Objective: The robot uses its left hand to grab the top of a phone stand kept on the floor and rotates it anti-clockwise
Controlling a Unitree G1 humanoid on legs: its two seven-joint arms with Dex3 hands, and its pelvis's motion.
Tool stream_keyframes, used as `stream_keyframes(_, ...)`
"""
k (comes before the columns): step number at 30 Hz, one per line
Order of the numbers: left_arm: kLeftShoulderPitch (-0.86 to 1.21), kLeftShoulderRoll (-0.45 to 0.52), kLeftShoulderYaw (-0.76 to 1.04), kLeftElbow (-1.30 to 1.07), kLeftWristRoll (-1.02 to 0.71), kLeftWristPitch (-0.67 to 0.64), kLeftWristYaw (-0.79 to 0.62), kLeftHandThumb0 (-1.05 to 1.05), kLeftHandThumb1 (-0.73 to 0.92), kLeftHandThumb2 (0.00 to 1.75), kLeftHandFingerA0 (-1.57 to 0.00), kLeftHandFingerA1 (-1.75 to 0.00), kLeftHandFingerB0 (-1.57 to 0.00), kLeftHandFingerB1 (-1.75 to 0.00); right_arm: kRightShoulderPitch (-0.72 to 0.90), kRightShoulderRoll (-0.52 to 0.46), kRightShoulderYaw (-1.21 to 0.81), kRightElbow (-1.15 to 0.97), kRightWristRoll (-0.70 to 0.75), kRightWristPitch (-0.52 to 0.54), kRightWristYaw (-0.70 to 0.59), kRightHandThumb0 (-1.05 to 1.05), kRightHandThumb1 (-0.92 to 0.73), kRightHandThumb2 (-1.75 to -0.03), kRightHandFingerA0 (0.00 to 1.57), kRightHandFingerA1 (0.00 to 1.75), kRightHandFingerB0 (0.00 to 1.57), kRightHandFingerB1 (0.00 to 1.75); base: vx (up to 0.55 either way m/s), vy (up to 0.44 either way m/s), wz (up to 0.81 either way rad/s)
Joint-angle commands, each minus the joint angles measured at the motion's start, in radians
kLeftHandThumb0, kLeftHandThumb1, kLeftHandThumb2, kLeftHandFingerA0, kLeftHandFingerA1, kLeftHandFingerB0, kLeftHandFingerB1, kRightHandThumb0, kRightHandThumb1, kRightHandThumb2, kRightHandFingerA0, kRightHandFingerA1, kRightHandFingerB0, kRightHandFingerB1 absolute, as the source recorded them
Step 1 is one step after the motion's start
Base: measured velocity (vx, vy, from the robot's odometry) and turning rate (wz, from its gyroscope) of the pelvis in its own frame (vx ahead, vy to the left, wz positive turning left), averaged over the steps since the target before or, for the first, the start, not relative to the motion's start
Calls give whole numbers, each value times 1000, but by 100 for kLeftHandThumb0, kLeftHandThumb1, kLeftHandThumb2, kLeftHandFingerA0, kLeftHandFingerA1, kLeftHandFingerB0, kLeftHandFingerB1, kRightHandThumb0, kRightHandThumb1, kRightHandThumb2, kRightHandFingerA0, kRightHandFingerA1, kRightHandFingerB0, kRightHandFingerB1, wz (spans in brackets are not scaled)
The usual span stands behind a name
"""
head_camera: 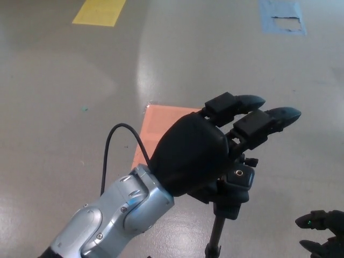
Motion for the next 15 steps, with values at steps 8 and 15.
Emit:
stream_keyframes(8,-2,-10,42,46,-140,-95,-25,-22,58,58,-86,-46,-87,-46,-12,-8,-25,1,0,13,2,-58,-66,-88,47,52,6,34,0,0,0)
stream_keyframes(15,-8,-7,55,52,-176,-96,-73,-23,67,61,-89,-46,-101,-51,-20,-9,-25,-10,-2,20,5,-52,-79,-65,53,40,12,24,0,0,0)
